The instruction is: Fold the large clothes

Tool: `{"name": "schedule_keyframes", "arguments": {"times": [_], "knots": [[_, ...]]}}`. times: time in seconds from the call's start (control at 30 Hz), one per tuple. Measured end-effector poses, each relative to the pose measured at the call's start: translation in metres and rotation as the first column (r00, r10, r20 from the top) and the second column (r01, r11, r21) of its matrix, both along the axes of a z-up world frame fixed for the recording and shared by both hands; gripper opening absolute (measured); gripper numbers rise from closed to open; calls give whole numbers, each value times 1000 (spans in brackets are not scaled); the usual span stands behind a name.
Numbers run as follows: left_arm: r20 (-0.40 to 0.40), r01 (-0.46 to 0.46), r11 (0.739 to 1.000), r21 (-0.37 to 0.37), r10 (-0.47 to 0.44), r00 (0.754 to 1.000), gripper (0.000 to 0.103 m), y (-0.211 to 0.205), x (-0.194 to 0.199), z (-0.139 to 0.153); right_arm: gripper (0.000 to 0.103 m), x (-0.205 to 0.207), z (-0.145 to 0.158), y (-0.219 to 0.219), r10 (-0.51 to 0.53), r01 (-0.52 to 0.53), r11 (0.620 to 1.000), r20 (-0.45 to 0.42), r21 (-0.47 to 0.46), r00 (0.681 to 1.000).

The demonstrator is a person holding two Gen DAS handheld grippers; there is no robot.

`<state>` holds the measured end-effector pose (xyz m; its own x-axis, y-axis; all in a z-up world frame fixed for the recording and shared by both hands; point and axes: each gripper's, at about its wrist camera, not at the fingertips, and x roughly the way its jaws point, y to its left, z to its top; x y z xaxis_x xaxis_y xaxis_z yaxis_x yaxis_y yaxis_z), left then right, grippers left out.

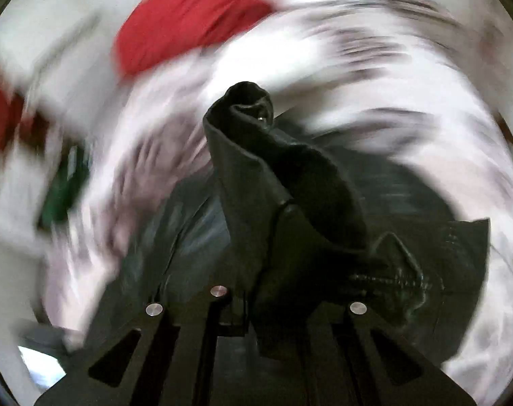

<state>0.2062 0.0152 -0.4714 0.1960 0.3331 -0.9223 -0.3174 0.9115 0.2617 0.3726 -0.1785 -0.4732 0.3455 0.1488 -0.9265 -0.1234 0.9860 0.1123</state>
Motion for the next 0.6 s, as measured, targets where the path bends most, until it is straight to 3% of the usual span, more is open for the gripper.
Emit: {"name": "schedule_keyframes", "arguments": {"times": [0.1,0.17,0.27,0.3,0.4,0.47,0.53,0.57,0.6], "knots": [[-15,-27,998,49,28,999,103,43,-19,-1,9,-13,-55,72,141,-153,981,-105,-115,984],[-22,-36,998,58,37,999,103,57,-23,-2,24,-20,-75,86,147,-161,985,-179,-66,973],[-50,-87,996,16,88,995,103,89,-26,-8,43,-28,-59,52,44,-19,993,-214,121,976],[-59,-107,994,-3,107,993,103,96,-34,-9,56,-39,-46,33,-11,52,982,-220,180,975],[-99,-201,972,-125,190,977,103,121,-54,-15,58,-73,-18,-35,-190,246,943,-246,224,951],[-126,-274,937,-216,251,960,103,138,-63,-25,58,-98,-16,-71,-284,356,909,-301,218,910],[-158,-354,870,-345,317,935,103,153,-79,-41,58,-120,-26,-98,-358,437,883,-356,172,863],[-174,-399,821,-409,359,917,103,162,-87,-49,58,-131,-33,-106,-380,462,874,-378,153,844],[-180,-440,746,-500,408,895,103,172,-95,-59,58,-142,-38,-112,-394,479,867,-397,139,829]]}}
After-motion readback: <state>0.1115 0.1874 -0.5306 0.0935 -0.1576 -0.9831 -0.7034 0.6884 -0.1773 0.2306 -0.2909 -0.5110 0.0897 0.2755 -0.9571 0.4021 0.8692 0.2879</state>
